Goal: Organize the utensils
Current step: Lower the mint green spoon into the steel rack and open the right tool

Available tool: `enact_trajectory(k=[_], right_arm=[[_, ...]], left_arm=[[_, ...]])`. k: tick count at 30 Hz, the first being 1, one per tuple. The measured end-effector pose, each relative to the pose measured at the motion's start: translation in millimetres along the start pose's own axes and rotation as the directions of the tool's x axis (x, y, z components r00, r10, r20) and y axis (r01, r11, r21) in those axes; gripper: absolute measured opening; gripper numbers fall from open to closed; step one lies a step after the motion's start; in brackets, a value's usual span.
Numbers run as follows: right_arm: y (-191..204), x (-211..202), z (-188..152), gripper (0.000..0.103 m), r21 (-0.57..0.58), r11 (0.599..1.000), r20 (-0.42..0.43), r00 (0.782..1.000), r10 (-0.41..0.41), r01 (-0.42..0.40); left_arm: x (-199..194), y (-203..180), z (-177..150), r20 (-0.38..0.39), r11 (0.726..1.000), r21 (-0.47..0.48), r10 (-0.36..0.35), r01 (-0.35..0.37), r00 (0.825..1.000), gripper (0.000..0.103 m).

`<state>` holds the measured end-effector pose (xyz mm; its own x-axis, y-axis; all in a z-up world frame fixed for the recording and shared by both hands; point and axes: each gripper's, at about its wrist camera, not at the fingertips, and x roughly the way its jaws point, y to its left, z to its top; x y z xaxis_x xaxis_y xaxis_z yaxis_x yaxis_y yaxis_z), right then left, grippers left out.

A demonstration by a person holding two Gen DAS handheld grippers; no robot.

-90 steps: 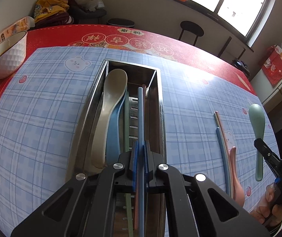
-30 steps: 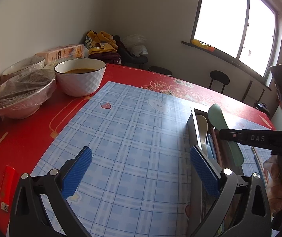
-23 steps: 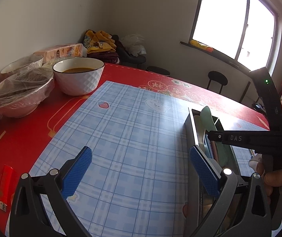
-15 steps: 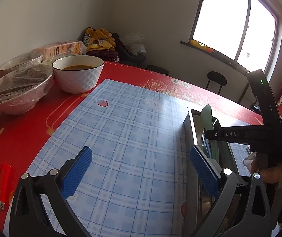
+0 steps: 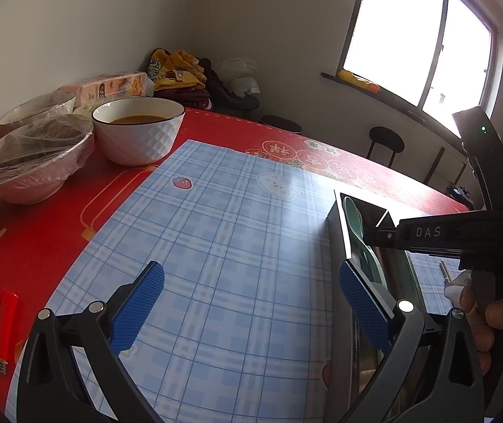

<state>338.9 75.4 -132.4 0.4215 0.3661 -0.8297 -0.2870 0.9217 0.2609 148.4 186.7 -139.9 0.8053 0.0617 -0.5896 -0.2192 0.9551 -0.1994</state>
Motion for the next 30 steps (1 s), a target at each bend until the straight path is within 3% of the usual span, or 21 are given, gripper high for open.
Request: enact_trajectory(k=[6,16,18,20,22,30], right_arm=[[-4,-5,0,0.009,-0.015,0.997,0.008,0.997,-0.073,0.073],[-22,6,-7,0.01,0.037,0.995,-0.058,0.994,-0.09,0.092],[-23,5,-7,0.024,0.054,0.993,-0.058,0.993,-0.098,0.101],[-25,4,-7,0.031,0.067,0.995,-0.054,0.996,-0.068,0.071],[-23,4,-8,0.031,0.056,0.996,-0.051,0.996,-0.068,0.071],[-7,4,-16,0.03,0.062,0.996,-0.081,0.995,0.062,-0.057]], left_arm=[[0,0,0,0.002,1.0,0.0,-0.005,0.005,1.0,0.097],[-1,-2,-1,0.002,1.0,0.001,-0.01,0.01,1.0,0.097],[-1,-2,-1,0.002,1.0,0.0,-0.012,0.012,1.0,0.097],[-1,-2,-1,0.003,1.0,0.0,-0.012,0.012,1.0,0.097],[-1,-2,-1,0.002,1.0,0.0,-0.012,0.012,1.0,0.097],[-1,-2,-1,0.002,1.0,-0.002,-0.012,0.012,1.0,0.097]])
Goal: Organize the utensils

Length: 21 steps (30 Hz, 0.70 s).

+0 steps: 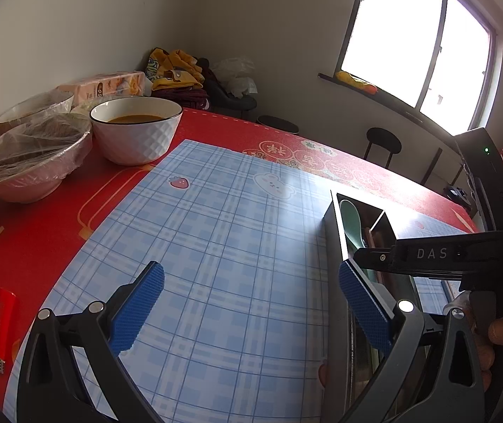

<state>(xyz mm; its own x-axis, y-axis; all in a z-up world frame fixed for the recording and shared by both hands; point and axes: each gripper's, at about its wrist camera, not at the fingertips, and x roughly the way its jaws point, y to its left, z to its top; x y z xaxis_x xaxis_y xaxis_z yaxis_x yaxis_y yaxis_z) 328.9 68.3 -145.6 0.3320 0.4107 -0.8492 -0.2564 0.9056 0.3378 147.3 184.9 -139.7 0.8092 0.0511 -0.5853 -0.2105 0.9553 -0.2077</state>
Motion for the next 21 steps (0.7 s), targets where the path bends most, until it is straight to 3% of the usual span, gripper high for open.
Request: enact_trajectory(k=[3,8,11,14,17,20,21], right_arm=[[8,-3,-4,0.03,0.0,0.998,-0.01,0.998,0.063,-0.063],[10,-16,-7,0.03,-0.021,0.999,0.042,0.998,0.036,-0.035],[5,-34,-11,0.03,-0.08,0.996,0.126,0.992,-0.017,0.027],[-8,-55,-20,0.03,-0.152,0.984,0.228,0.972,-0.054,0.09],[-30,-78,-33,0.03,-0.216,0.961,0.335,0.937,-0.094,0.174],[-62,-94,-45,0.03,-0.241,0.947,0.374,0.921,-0.111,0.212],[-76,-99,-50,0.03,-0.233,0.951,0.375,0.921,-0.106,0.204]], left_arm=[[0,0,0,0.0,1.0,0.0,-0.001,0.001,1.0,0.097],[0,1,0,0.0,1.0,-0.002,0.0,0.0,1.0,0.097],[-1,2,0,0.007,1.0,-0.005,-0.002,0.002,1.0,0.097],[-3,-2,-1,0.019,1.0,0.012,-0.009,0.009,1.0,0.097],[-4,-7,-2,0.035,0.999,0.04,-0.017,0.016,0.999,0.097],[-10,-13,-2,0.058,0.997,0.061,-0.048,0.045,0.997,0.096],[-12,-16,-2,0.065,0.997,0.068,-0.049,0.045,0.997,0.091]])
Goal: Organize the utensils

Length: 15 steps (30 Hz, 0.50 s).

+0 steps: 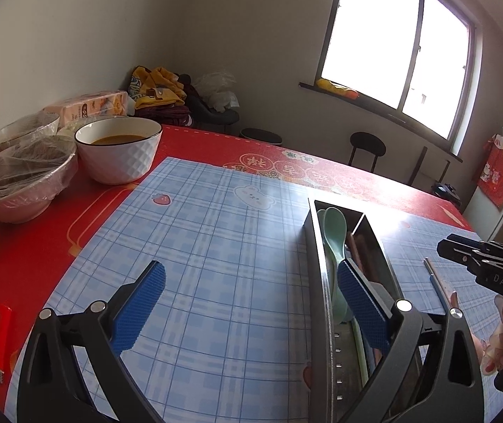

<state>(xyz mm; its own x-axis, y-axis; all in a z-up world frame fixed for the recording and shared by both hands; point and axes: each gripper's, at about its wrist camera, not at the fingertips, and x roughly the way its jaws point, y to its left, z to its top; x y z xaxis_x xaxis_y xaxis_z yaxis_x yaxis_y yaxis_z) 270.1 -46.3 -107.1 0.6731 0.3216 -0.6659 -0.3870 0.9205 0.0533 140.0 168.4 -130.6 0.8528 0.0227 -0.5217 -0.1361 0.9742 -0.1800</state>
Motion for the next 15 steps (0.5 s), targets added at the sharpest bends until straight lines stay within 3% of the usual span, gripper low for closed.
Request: enact_trajectory(k=[1,5,8,13,15], right_arm=[[-14,-4,-6,0.03,0.017,1.0,-0.004,1.0,0.01,-0.01],[-65,-18,-24,0.03,0.068,0.998,0.003,1.0,-0.001,0.001],[-97,-23,-35,0.03,0.125,0.992,0.021,0.999,-0.026,0.024],[-134,-22,-53,0.03,0.219,0.976,0.054,0.999,-0.01,-0.002],[-143,-20,-61,0.03,0.255,0.966,0.07,0.997,0.012,-0.029]], left_arm=[[-3,-3,2,-0.001,1.0,0.003,0.012,-0.012,1.0,0.083],[-21,-36,5,0.002,0.999,0.047,-0.018,0.017,1.0,0.072],[-29,-82,1,-0.026,0.988,0.124,-0.091,0.094,0.995,0.065],[-19,-166,-19,-0.135,0.948,0.233,-0.189,0.216,0.973,0.062],[-6,-193,-30,-0.203,0.933,0.251,-0.211,0.259,0.956,0.053]])
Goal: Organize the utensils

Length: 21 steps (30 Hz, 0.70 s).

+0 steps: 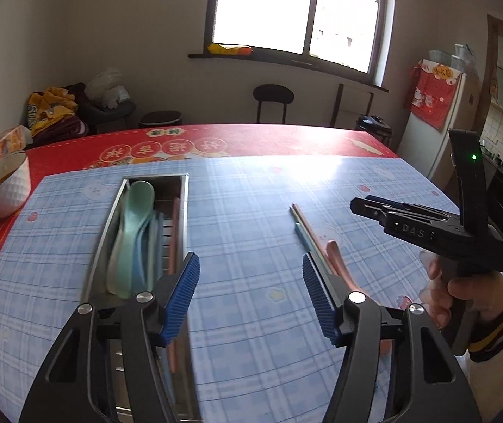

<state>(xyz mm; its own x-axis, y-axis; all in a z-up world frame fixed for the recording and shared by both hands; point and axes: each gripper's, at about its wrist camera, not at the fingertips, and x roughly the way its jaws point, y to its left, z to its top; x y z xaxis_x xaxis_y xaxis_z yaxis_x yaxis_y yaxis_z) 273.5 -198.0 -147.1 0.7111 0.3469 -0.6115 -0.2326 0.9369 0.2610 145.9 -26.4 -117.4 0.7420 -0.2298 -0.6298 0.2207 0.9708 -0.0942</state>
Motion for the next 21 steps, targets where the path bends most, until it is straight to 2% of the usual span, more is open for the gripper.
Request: enact_trajectory(k=[2,4,8,11,21], right_arm=[[-10,3,-4,0.03,0.029,1.0,-0.017,1.0,0.003,-0.003],[-18,4,-4,0.03,0.06,0.998,-0.03,1.0,0.008,-0.006],[-27,-2,-5,0.031,0.126,0.991,-0.022,0.998,0.052,-0.049],[-28,-4,-6,0.031,0.142,0.988,-0.018,0.998,0.059,-0.055],[-31,-11,-7,0.031,0.174,0.982,-0.004,0.998,0.069,-0.067]], left_arm=[[22,-19,-3,-0.07,0.999,0.007,-0.035,0.036,0.997,0.038],[44,-31,-6,-0.128,0.998,0.0,-0.065,0.066,0.99,0.028],[76,-46,-9,-0.192,0.998,-0.008,-0.065,0.064,0.979,0.016],[91,-49,-9,-0.226,0.997,-0.034,-0.077,0.072,0.971,0.013],[109,-55,-4,-0.252,1.0,0.002,-0.009,0.01,0.968,0.013]])
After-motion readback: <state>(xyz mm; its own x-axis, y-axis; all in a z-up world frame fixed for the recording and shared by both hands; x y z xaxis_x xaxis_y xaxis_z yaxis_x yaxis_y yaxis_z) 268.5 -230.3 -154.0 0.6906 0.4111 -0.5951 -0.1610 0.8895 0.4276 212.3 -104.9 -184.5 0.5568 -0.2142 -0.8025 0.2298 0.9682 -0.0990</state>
